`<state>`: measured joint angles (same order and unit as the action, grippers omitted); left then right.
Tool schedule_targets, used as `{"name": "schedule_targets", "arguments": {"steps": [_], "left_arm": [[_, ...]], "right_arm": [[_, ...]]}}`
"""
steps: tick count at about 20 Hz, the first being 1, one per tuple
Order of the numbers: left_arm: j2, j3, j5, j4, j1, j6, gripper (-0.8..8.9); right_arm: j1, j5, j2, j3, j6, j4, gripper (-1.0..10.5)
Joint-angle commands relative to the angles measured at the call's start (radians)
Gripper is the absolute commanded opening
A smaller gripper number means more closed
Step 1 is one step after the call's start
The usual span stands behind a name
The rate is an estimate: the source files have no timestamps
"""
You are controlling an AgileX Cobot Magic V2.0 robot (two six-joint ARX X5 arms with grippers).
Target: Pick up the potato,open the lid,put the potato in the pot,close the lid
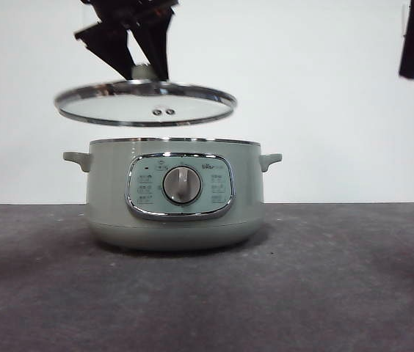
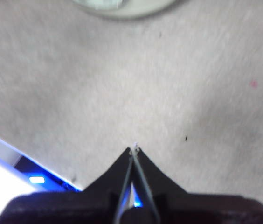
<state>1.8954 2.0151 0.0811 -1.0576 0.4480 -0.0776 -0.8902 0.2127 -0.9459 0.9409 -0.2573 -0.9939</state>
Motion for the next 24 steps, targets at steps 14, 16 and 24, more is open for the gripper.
{"name": "schedule_targets", "arguments": {"steps": [14,16,24], "left_arm": [[0.109,0.006,0.0,0.084,0.028,0.002,-0.09],[0.112,0.006,-0.002,0.099,0.028,0.002,-0.09],[0.153,0.006,-0.012,0.095,0.028,-0.005,-0.09]], "right_arm": [[-0.002,-0.154,0.008,-0.031,-0.039,0.154,-0.1],[-0.003,-0.154,0.008,-0.031,-0.039,0.157,-0.1],[-0.003,-0.154,0.008,-0.031,-0.055,0.157,-0.1]]}}
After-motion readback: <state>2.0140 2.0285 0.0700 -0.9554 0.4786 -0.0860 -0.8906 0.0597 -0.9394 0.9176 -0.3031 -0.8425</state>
